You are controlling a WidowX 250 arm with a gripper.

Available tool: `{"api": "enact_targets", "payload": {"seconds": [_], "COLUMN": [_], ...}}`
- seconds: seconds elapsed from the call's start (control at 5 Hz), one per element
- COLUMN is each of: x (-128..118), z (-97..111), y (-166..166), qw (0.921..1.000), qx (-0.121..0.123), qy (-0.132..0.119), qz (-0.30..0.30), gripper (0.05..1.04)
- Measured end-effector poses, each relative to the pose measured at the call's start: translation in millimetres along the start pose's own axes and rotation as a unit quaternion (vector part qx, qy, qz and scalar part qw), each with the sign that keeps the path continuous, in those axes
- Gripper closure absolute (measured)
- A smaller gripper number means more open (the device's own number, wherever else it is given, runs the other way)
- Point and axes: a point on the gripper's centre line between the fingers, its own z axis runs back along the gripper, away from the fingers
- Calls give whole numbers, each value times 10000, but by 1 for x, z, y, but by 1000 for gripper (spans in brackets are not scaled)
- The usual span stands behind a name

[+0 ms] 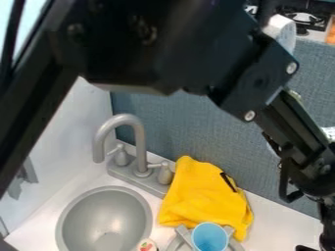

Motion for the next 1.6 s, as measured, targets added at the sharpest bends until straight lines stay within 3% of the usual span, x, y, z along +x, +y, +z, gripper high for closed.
{"api": "enact_targets", "payload": {"seconds": [0.4,0.6,0.8,1.0,1.2,1.4,1.6], "x": [5,7,5,8,-2,-22,-60], "z": [-22,-30,-30,-26,-27,4,19], "y": [-3,-5,-11,-10,-8,-7,-9], "qw": [9995,9991,9989,9986,9980,9986,9954], "qx": [-166,-221,-193,-117,-111,238,454], "qy": [258,357,414,494,617,440,571], "qz": [-54,-83,-137,-122,-78,167,617], "gripper": [76,132,396,546,585,585,585]}}
